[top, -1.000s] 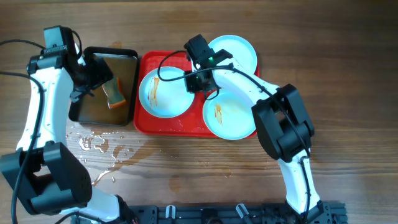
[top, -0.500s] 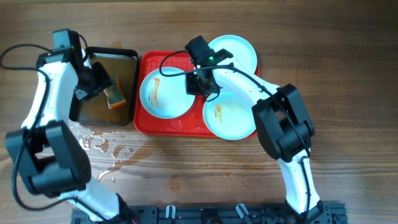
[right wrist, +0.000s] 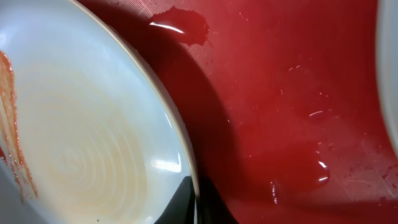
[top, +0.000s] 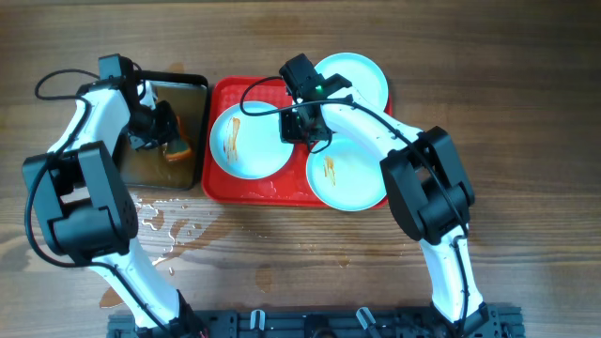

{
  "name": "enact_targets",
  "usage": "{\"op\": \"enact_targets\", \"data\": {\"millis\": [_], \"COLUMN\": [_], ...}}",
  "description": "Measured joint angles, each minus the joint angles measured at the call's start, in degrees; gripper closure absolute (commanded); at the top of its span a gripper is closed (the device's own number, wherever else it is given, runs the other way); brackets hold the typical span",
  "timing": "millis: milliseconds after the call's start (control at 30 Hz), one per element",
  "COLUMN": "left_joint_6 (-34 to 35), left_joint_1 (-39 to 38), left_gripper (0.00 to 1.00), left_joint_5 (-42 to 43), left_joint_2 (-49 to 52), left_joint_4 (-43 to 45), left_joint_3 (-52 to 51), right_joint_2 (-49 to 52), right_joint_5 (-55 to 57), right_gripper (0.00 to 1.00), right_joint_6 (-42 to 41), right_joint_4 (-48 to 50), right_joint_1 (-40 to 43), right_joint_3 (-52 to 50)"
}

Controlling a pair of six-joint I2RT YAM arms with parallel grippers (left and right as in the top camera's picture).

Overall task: Clean dirty plates on tray and stack at the side
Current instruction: 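Dip the sponge in the black tray's water with the left gripper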

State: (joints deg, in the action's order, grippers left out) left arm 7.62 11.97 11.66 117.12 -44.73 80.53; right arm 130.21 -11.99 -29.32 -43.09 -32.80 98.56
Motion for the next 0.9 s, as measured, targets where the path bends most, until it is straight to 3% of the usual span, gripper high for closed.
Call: {"op": "enact_targets", "data": {"millis": [233,267,300,333,400,700,900], "left_joint_6": [-0.50,-0.59,-0.61,-0.70,-0.76,-0.98,-1.46], "left_joint_1": [0.00,0.00,0.00,0.00,0.00,0.00,-0.13], "left_gripper": [0.71,0.73,0.89,0.96,0.96,0.96,0.96], "left_joint_5": [-0.74,-0.79,-0.85,-0.85,-0.85,-0.85,-0.39], "left_joint_2": [0.00,0.00,0.00,0.00,0.00,-2.16,-15.69], "left_joint_4": [3.85,4.35,4.94,5.25,5.38,1.11,-2.62], "left_joint_3": [-1.22,-1.70,-2.45,-2.71,-2.89,-2.80,-1.99], "right_joint_2": [0.09,0.09,0.09,0.09,0.09,0.09,0.31], "right_joint_5": [0.00,0.00,0.00,0.00,0.00,-0.42,-4.31], "right_gripper": [0.91,0.91,0.91,0.91,0.95,0.96,0.96], "right_joint_6": [0.02,0.02,0.02,0.02,0.02,0.22,2.47], "right_joint_4": [0.07,0.07,0.07,0.07,0.09,0.17,0.52], "right_joint_1": [-0.02,-0.02,-0.02,-0.02,-0.02,0.04,1.07], "right_joint_3": [0.00,0.00,0.00,0.00,0.00,0.00,-0.07]}}
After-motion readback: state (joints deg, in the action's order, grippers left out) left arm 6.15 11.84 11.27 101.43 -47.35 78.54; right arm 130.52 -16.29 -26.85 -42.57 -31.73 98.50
